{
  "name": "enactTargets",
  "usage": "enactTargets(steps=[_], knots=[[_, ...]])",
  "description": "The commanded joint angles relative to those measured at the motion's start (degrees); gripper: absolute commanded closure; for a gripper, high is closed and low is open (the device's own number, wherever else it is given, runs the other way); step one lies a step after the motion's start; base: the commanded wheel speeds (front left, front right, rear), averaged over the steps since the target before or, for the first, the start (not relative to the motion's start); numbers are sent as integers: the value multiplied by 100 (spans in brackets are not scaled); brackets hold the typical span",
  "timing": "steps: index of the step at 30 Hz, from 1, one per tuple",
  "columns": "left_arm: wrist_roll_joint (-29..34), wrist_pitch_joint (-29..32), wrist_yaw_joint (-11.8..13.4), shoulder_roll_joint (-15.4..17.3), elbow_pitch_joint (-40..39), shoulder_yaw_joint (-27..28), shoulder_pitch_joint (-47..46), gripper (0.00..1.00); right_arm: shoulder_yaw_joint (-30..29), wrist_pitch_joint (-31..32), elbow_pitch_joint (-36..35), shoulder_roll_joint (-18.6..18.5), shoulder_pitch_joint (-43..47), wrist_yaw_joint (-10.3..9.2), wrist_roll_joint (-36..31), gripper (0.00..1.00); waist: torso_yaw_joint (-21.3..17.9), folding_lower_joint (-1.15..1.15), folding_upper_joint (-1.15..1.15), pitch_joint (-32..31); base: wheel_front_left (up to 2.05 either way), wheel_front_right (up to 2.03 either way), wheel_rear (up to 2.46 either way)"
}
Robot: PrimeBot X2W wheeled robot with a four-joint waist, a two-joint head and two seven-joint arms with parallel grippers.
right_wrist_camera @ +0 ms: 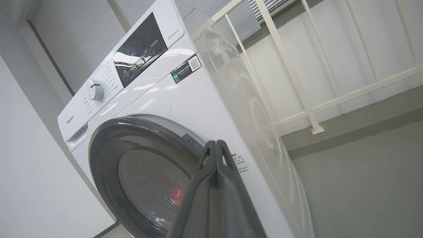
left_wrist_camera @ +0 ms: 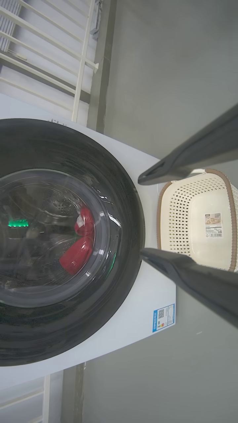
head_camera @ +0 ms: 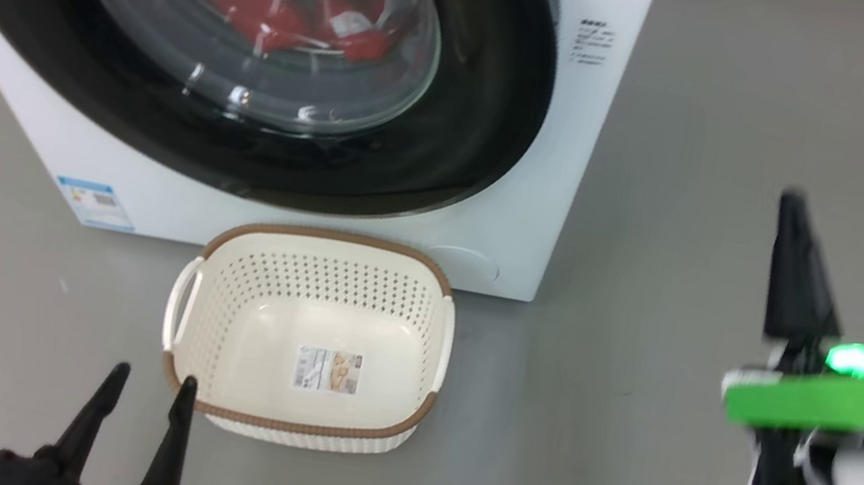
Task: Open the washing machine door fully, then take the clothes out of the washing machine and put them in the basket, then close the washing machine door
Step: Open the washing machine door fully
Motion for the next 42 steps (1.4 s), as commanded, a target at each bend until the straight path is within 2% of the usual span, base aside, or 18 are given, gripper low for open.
enactTargets(steps=[1, 10, 15, 18, 23, 30, 39, 42], knots=[[-33, -70, -30, 64, -130, 136, -242, 0, 189, -36, -95, -101, -397, -4, 162, 100, 138, 0, 0, 134, 0, 0, 0], [-100, -70, -34, 64, -143, 37, -523, 0, 539, -36, 81, -452, -1672, -4, 1135, 100, 372, 0, 0, 497, 0, 0, 0], [-165, -70, -34, 64, -129, -49, -703, 0, 812, 12, 218, -658, -2357, -4, 1967, 100, 521, 0, 0, 733, 0, 0, 0], [-207, -70, -34, 64, -120, -88, -799, 0, 876, 243, 356, -740, -2701, -4, 2608, 100, 597, 0, 0, 870, 0, 0, 0], [-251, -70, -35, 64, -94, -140, -950, 0, 1035, 1027, 570, -958, -3237, -4, 3604, 100, 700, 0, 0, 1088, 0, 0, 0], [-313, -70, -35, 90, -61, -204, -1152, 0, 1159, 2390, 1123, -1169, -3932, -4, 4606, 100, 811, 0, 0, 1373, 0, 0, 0], [-387, -70, -35, 119, -6, -296, -1324, 0, 1152, 3903, 2024, -1255, -4626, -4, 5432, 100, 910, 0, 0, 1595, 0, 0, 0], [-401, -70, -35, 123, 2, -319, -1338, 0, 1100, 4111, 2265, -1248, -4823, -4, 5567, 100, 933, 0, 0, 1640, 0, 0, 0]])
